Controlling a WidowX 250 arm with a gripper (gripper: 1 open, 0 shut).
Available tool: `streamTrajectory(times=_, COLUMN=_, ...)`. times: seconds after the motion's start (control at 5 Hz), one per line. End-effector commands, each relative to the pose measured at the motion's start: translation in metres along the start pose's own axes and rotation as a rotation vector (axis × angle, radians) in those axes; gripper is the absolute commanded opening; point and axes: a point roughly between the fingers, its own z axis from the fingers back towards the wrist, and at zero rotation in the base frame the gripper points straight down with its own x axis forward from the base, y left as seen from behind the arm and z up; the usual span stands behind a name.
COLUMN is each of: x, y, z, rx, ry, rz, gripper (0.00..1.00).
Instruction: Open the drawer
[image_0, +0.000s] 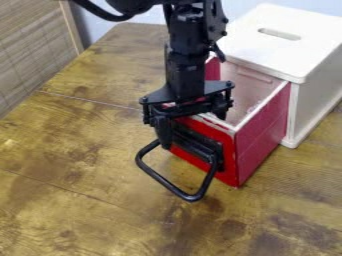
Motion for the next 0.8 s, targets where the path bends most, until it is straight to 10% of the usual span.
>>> streamTrajectory(times=0.0, x=-0.003, y=0.038, z=0.004, rx=0.081, ry=0.046, rz=-0.023, gripper=1.00)
streamTrajectory(times=0.6, x=0.022, y=0.069, z=0.008, rx=0.089, ry=0.037, rz=-0.050, gripper=1.00)
